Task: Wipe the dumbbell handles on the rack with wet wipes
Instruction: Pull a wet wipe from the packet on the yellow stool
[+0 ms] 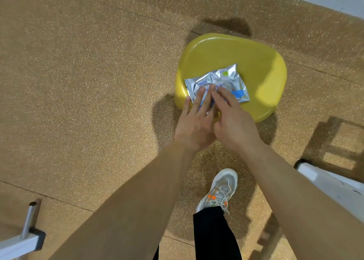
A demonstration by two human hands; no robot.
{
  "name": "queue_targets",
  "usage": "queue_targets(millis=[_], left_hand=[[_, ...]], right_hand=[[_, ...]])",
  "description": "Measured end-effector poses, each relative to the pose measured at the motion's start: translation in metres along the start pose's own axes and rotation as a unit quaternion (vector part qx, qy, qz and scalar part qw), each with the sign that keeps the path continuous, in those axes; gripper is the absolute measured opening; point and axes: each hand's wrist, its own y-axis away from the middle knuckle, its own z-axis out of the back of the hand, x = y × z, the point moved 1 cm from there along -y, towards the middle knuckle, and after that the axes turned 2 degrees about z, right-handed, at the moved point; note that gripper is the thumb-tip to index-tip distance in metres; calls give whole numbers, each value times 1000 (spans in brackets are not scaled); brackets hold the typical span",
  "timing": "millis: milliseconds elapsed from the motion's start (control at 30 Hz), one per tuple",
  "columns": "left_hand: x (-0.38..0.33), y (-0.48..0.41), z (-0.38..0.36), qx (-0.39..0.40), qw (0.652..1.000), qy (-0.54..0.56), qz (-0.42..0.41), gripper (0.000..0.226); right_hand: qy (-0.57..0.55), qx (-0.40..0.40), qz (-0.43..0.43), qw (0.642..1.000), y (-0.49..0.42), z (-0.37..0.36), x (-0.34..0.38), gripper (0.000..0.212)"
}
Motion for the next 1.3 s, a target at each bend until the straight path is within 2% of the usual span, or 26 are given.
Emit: queue_targets(millis=[167,300,400,567,633,700,867,1300], left_hand=[[3,-1,0,10,1000,6,-11,88],[7,-2,0,-8,999,46,-21,91],[5,-1,5,-11,998,61,-13,89],[2,-4,22,-131,982,133,34,49],[1,-13,27,-196,974,113,12,40],[0,-23,30,-225,971,87,-11,40],[2,-39,22,-70,997,21,-35,58],[1,-46,26,-32,999,-39,-15,67]], right_hand=[[68,23,-1,997,3,-7,-11,91],[103,12,-25,994,4,-5,-22,90],[125,37,-48,990,0,1,-27,88],[93,72,-52,992,-4,0,-28,90],[93,76,-55,991,-4,-2,-29,93],[92,76,-58,991,-5,-4,-28,95],[91,72,-50,992,-6,-2,-32,98],[110,94,-40,989,-16,11,-35,96]])
